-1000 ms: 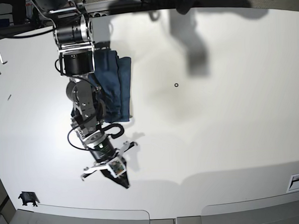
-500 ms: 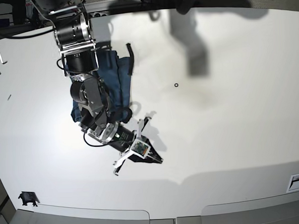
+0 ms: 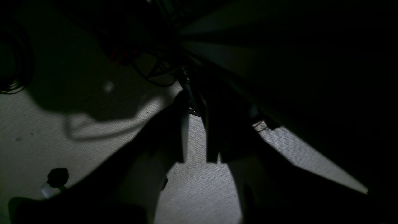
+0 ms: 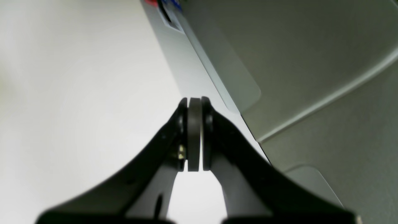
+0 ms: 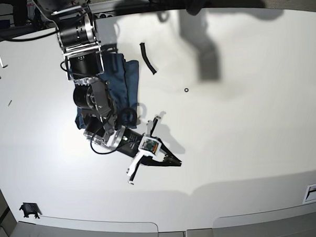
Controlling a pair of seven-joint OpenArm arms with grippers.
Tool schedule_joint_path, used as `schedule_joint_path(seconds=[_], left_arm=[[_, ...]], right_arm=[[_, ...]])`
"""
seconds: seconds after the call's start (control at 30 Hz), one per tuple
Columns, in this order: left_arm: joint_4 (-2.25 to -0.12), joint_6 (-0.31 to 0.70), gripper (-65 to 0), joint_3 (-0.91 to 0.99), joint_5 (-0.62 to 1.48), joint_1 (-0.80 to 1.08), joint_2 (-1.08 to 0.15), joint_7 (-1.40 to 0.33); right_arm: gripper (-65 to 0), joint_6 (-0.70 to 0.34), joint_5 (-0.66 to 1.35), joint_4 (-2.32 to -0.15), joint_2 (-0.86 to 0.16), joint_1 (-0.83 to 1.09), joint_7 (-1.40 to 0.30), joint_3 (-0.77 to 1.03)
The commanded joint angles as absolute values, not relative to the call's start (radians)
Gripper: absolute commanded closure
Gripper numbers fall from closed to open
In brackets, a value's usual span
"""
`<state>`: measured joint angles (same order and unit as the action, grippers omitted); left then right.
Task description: Fold the T-shirt properly
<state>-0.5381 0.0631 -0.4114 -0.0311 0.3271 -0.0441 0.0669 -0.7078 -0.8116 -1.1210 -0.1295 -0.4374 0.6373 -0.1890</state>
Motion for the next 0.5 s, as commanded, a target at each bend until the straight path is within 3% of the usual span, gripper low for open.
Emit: schedule_joint_path(seconds=[0.0, 0.23, 0.37, 0.47], left_arm=[[-0.543, 0.073, -8.1, -0.413, -0.033, 0.339, -0.036, 0.076], [-0.543, 0.073, -8.1, -0.413, -0.033, 0.339, -0.036, 0.076], [-0.543, 0.073, -8.1, -0.413, -0.033, 0.339, -0.036, 0.076], [-0.543, 0.073, -8.1, -0.413, -0.033, 0.339, -0.036, 0.076]], right_arm=[[0.0, -0.698, -0.789, -1.137, -0.13, -0.468, 0.659, -0.186], [0.0, -0.698, -0.775, -1.137, -0.13, -0.468, 0.646, -0.182], [0.0, -0.698, -0.73, -1.137, -0.121, -0.468, 0.429, -0.182], [0.0, -0.487, -0.504, -1.137, -0.113, -0.468, 0.204, -0.182]])
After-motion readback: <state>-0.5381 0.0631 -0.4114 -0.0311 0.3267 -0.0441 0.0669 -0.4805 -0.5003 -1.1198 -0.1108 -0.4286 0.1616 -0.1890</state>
